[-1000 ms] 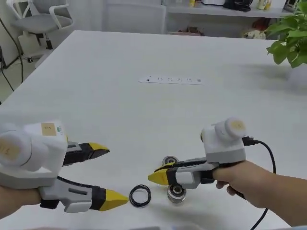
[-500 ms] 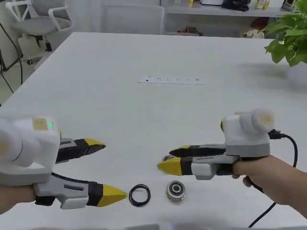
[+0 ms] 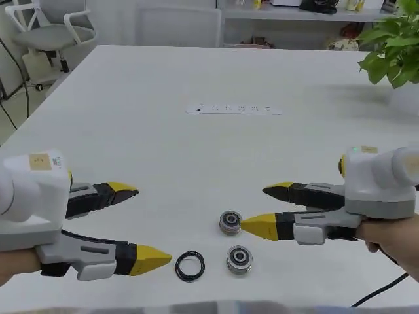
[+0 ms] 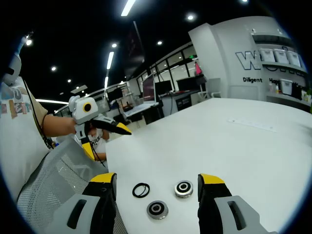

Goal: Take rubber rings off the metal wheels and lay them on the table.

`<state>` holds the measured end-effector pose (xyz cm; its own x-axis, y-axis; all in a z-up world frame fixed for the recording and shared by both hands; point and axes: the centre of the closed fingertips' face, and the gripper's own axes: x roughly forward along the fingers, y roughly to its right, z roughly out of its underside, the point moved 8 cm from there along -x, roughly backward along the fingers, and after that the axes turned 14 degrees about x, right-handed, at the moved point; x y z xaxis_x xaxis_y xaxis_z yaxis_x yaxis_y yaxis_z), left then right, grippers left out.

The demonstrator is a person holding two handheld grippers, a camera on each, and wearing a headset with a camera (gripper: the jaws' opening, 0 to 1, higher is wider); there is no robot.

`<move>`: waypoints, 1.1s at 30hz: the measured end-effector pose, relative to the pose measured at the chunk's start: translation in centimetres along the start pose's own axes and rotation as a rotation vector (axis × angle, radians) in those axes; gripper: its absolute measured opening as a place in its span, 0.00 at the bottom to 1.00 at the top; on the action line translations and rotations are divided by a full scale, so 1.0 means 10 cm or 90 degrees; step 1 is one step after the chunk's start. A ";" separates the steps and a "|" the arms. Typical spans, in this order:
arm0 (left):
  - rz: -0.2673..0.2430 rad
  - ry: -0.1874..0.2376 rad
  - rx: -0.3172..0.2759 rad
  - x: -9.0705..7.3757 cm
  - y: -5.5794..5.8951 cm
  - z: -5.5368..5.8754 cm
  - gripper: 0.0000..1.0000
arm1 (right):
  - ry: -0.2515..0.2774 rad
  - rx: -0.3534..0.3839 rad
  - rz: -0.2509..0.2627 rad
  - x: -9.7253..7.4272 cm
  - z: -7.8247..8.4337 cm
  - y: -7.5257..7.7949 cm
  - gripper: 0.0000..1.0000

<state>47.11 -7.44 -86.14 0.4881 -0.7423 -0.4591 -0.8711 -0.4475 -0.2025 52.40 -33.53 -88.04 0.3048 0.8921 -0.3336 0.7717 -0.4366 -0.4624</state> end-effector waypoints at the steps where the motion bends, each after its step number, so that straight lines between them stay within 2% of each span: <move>1: -0.001 0.000 -0.001 -0.01 0.00 0.00 0.76 | 0.000 -0.003 0.004 -0.02 0.01 0.00 0.68; 9: -0.013 0.004 -0.004 -0.06 0.01 -0.01 0.78 | -0.005 -0.037 0.037 -0.23 0.09 -0.03 0.76; 17: -0.023 0.007 -0.009 -0.11 0.03 0.00 0.80 | -0.008 -0.063 0.061 -0.37 0.17 -0.08 0.82; 33: -0.045 0.016 -0.026 -0.19 0.06 0.00 0.82 | 0.005 -0.059 0.090 -0.57 0.27 -0.12 0.88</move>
<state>45.68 -6.29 -85.37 0.5504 -0.7199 -0.4230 -0.8314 -0.5190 -0.1985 48.22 -38.43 -87.84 0.4180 0.8239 -0.3828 0.7690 -0.5452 -0.3336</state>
